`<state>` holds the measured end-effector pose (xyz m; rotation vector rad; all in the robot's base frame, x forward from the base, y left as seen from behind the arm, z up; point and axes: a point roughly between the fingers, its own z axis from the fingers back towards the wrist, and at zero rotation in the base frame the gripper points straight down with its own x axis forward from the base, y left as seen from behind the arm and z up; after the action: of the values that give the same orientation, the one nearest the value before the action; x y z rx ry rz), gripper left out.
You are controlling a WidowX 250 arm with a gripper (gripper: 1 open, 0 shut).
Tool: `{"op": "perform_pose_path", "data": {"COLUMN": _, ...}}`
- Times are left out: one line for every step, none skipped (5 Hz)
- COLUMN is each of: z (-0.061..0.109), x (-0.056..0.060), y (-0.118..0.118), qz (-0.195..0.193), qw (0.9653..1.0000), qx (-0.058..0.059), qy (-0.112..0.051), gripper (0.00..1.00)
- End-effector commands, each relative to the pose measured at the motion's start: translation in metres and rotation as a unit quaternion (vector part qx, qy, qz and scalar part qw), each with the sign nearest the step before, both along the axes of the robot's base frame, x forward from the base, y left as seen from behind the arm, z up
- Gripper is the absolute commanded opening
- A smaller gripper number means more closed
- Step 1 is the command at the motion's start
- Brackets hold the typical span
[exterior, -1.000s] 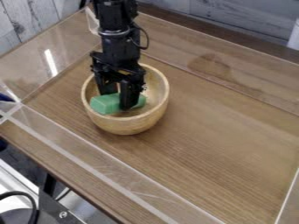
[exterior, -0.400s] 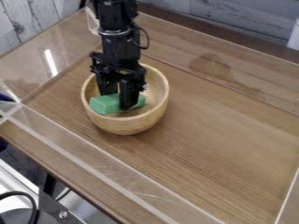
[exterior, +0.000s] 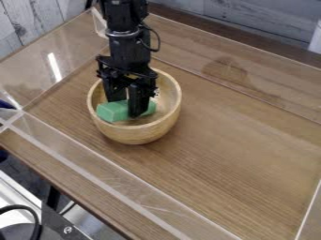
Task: Remove the green block from inside the brown bowl and put it on the table
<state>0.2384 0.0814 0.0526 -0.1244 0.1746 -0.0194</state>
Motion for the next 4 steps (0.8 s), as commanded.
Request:
{"op": "perform_pose_path", "data": {"z": 0.027, "x": 0.014, "y": 0.004, "qz": 0.001, "qw": 0.9986, "qx": 0.018, "qy": -0.05, "gripper": 0.0}}
{"op": "perform_pose_path", "data": {"z": 0.032, "x": 0.015, "y": 0.003, "qz": 0.003, "qw": 0.9984, "qx": 0.018, "qy": -0.053, "gripper": 0.0}}
{"op": "perform_pose_path", "data": {"z": 0.035, "x": 0.016, "y": 0.002, "qz": 0.004, "qw": 0.9982, "qx": 0.018, "qy": -0.057, "gripper": 0.0}}
{"op": "perform_pose_path", "data": {"z": 0.039, "x": 0.017, "y": 0.001, "qz": 0.005, "qw": 0.998, "qx": 0.018, "qy": -0.06, "gripper": 0.0}}
